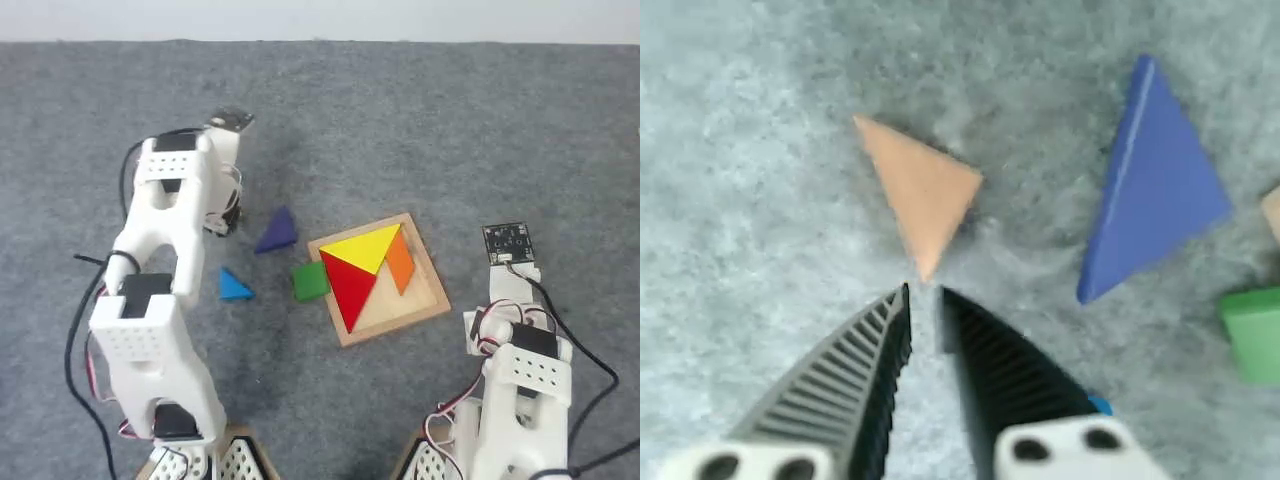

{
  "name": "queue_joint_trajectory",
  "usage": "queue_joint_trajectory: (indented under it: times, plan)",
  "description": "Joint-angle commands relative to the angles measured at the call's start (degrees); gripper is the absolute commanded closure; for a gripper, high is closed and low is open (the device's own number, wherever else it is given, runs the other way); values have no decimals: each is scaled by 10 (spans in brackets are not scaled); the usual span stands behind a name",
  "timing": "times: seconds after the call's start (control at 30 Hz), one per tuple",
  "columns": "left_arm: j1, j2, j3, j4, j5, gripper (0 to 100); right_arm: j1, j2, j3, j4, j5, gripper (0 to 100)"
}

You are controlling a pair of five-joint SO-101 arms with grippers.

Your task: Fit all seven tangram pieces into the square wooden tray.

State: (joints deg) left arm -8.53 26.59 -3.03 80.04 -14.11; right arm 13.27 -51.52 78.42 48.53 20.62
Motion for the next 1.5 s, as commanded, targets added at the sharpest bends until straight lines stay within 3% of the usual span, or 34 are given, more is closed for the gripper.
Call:
queue_joint_trajectory:
  times: [0.0, 0.3, 0.53, 1.03, 1.37, 1.47]
  plan:
    - [4, -34, -11, -30, 38, 817, 7, -12, -3, -9, 5, 989]
    - [4, 45, -14, -124, 34, 804, 7, -12, -3, -9, 5, 989]
    - [7, 76, -68, -122, 37, 805, 7, -12, -3, -9, 5, 989]
    - [3, 242, -305, 113, 11, 946, 7, -12, -3, -9, 5, 989]
    - [-12, 88, -242, 167, -62, 980, 7, -13, -3, -10, 5, 989]
    - [-41, 26, -206, 165, -82, 919, 7, -13, -3, -10, 5, 989]
